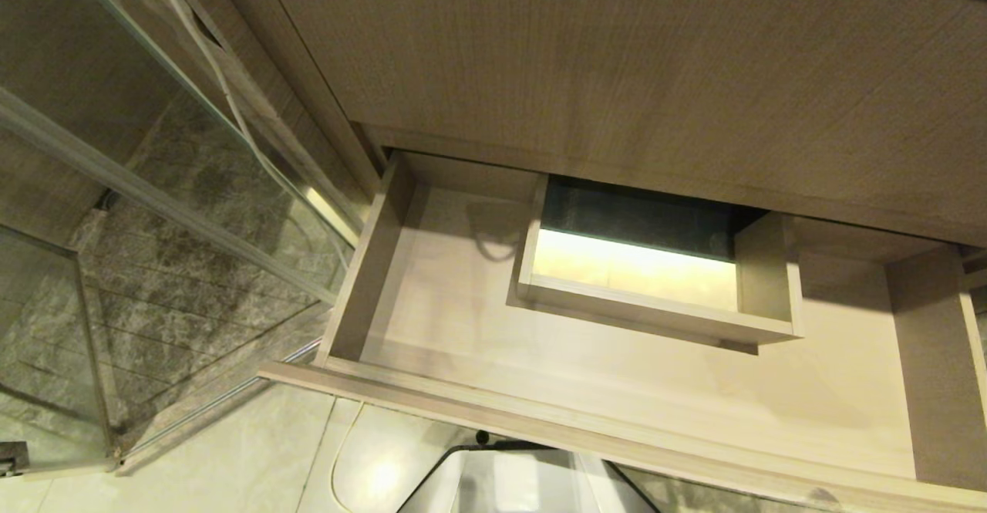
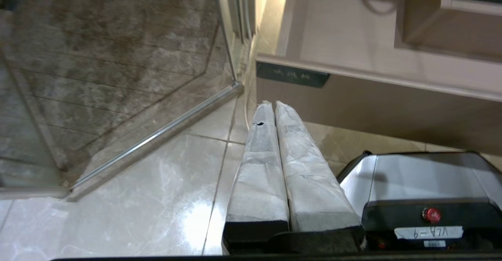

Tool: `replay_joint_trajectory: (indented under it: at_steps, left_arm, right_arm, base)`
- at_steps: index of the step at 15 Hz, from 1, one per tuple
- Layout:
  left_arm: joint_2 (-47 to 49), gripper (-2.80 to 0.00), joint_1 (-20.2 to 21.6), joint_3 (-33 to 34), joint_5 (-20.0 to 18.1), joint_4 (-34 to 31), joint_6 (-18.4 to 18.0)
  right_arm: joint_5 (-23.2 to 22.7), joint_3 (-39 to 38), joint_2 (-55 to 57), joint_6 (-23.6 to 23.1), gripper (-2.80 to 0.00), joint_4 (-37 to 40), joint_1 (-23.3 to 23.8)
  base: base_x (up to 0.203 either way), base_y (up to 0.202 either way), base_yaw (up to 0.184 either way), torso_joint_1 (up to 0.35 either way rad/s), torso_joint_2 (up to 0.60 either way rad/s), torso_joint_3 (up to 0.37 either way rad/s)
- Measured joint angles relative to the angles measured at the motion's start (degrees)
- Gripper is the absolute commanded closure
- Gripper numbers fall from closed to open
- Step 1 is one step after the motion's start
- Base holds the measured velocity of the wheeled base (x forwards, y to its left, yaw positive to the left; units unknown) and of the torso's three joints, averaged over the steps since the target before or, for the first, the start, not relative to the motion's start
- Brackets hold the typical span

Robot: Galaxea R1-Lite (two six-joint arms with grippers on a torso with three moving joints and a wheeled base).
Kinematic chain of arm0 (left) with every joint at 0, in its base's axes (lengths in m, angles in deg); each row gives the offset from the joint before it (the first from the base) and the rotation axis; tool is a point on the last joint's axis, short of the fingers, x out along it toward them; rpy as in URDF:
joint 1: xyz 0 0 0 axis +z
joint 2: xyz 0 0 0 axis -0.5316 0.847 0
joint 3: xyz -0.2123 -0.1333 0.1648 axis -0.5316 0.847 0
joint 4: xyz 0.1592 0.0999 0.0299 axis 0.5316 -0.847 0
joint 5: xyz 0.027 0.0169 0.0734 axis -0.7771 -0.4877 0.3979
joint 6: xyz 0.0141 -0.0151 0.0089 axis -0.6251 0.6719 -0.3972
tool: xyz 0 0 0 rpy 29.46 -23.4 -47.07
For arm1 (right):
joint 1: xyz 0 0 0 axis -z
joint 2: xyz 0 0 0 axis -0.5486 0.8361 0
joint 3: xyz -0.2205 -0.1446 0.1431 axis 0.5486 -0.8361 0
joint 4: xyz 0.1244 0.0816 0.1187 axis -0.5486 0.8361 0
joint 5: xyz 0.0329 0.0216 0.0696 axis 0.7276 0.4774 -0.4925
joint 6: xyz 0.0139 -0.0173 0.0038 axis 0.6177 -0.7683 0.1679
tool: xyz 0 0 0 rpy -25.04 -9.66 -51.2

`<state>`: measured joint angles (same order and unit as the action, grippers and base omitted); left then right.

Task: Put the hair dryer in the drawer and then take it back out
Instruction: Close the drawer

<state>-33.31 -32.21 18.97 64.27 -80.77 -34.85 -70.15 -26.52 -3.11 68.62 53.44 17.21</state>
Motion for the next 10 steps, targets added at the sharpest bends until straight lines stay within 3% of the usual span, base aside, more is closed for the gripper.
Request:
replay_joint_trajectory:
  at_steps: [10]
  left_arm:
    - [0.0,0.0,0.0,0.0,0.0,-0.1,0.0]
  right_arm:
    - [-0.1,0.0,0.2,0.0,0.0,0.8,-0.3]
  base:
    - [0.0,0.0,0.0,-0.023,0.34,0.316]
